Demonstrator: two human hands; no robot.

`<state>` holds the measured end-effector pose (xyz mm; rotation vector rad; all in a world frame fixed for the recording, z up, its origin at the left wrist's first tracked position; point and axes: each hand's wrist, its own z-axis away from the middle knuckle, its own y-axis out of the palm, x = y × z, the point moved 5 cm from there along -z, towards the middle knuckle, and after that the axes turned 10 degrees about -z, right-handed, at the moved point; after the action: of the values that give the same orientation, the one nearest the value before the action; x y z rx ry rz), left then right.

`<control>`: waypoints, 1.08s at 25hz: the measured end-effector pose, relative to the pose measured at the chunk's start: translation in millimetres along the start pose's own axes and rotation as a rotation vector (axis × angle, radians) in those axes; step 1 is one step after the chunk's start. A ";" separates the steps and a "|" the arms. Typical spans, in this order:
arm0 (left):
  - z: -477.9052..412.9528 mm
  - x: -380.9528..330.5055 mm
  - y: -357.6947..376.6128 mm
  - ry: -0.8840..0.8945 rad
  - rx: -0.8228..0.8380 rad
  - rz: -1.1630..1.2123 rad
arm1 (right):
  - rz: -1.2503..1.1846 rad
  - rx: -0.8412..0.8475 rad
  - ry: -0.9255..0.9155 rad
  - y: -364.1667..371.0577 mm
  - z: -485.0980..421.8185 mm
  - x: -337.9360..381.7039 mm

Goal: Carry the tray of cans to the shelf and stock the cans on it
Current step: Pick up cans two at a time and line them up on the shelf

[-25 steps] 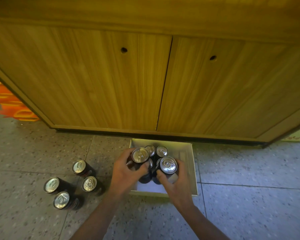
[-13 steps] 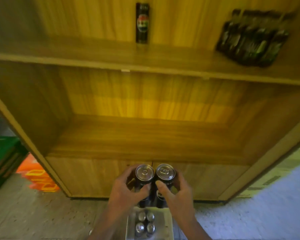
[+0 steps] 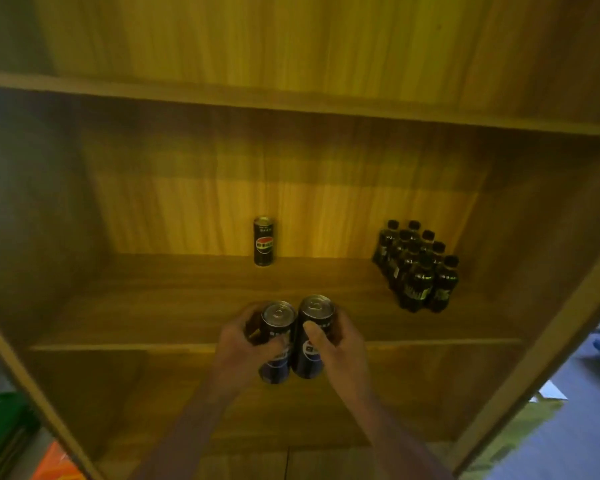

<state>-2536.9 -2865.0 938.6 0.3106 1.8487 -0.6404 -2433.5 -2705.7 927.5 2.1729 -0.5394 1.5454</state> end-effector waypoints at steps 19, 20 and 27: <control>-101.9 59.1 -15.7 -0.120 -0.021 0.118 | 0.030 0.127 0.161 20.0 -115.1 -86.1; -99.2 60.4 -16.2 -0.115 -0.010 0.087 | 0.053 0.144 0.163 18.1 -112.5 -89.5; -96.0 75.2 -8.4 -0.096 -0.162 -0.048 | 0.200 0.085 0.115 15.3 -104.3 -98.3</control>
<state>-2643.9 -2824.5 895.5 0.1272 1.8067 -0.5257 -2554.0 -2655.1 866.8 2.1295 -0.6820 1.8169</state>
